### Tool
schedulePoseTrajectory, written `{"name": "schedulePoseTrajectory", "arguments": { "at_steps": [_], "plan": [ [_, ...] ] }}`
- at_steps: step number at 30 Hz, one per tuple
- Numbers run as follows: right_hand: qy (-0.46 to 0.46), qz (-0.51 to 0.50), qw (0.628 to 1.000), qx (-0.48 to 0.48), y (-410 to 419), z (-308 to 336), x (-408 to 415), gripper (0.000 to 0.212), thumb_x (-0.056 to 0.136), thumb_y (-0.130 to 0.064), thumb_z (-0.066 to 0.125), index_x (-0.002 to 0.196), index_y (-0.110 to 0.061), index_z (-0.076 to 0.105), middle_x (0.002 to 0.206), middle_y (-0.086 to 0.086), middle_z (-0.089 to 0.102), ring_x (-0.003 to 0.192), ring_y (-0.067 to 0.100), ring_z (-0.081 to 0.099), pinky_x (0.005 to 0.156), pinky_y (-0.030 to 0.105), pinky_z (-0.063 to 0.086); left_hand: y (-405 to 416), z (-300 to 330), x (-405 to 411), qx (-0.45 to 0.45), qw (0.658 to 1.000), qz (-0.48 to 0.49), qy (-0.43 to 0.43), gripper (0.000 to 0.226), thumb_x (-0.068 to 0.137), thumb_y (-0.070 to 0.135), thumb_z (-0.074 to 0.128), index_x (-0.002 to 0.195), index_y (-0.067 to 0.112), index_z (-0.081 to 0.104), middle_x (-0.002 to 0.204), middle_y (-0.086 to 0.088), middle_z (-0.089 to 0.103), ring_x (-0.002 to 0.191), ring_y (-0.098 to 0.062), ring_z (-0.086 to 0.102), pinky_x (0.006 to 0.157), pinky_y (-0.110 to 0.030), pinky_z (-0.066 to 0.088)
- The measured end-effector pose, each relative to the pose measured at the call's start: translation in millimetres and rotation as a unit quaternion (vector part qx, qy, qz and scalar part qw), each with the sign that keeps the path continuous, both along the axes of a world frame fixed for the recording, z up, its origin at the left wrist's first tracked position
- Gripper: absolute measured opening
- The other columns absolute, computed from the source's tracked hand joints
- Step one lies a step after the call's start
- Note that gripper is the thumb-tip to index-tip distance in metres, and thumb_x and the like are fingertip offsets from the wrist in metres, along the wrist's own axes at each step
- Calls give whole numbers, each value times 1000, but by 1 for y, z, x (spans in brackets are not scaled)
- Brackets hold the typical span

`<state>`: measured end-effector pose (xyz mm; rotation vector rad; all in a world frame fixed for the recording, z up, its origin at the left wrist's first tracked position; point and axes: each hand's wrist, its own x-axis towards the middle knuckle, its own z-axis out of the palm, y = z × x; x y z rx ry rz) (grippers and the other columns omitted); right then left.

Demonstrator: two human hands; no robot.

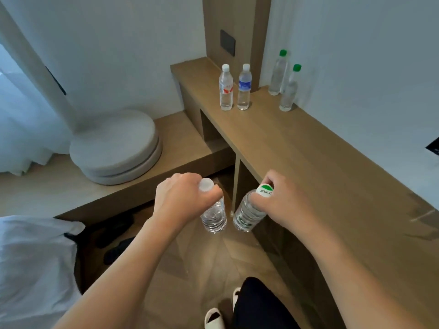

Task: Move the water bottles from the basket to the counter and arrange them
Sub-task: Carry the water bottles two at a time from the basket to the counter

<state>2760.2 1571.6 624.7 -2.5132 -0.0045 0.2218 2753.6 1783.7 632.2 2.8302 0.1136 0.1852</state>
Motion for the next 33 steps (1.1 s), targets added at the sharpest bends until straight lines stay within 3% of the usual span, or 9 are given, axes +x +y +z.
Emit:
{"name": "schedulePoseTrajectory", "arguments": {
  "at_steps": [7, 13, 16, 23, 27, 33],
  "plan": [
    [17, -43, 999, 12, 14, -18, 150, 27, 75, -40, 71, 85, -24, 52, 81, -3, 62, 74, 17, 64, 65, 48, 60, 18, -14, 156, -1, 999, -37, 13, 48, 72, 57, 52, 49, 17, 42, 46, 4, 43, 47, -14, 41, 47, -25, 31],
    [27, -69, 997, 9, 10, -16, 266, 25, 80, -38, 72, 89, -26, 51, 83, -6, 59, 72, 10, 59, 60, 32, 54, 19, -4, 282, -1, 998, -70, 2, 51, 74, 62, 50, 52, 16, 53, 48, 1, 52, 49, -17, 53, 47, -28, 42],
    [20, -93, 995, 10, 9, -12, 313, 27, 79, -38, 74, 89, -28, 51, 84, -8, 60, 74, 9, 59, 62, 33, 57, 17, 2, 336, -9, 998, -70, 8, 50, 73, 62, 49, 56, 15, 56, 51, 0, 56, 51, -16, 55, 51, -32, 49],
    [31, -158, 986, -30, 1, -22, 409, 26, 78, -42, 71, 90, -29, 52, 84, -8, 60, 76, 12, 58, 59, 33, 49, -2, -10, 458, 16, 988, -145, 48, 51, 75, 58, 56, 50, 17, 39, 46, 4, 40, 46, -13, 41, 47, -26, 28],
    [42, -194, 978, -56, 0, -33, 448, 25, 79, -43, 68, 90, -26, 53, 83, -5, 61, 75, 17, 58, 55, 31, 40, -12, -29, 514, 18, 977, -203, 67, 49, 76, 60, 54, 54, 17, 44, 51, 3, 47, 55, -18, 53, 49, -26, 32],
    [79, -219, 969, -77, -7, -52, 498, 22, 84, -43, 62, 92, -25, 51, 81, -6, 59, 74, 16, 57, 52, 27, 33, -33, -61, 578, 22, 962, -252, 99, 46, 76, 60, 52, 56, 20, 44, 55, 4, 49, 56, -16, 51, 48, -25, 30]
  ]
}}
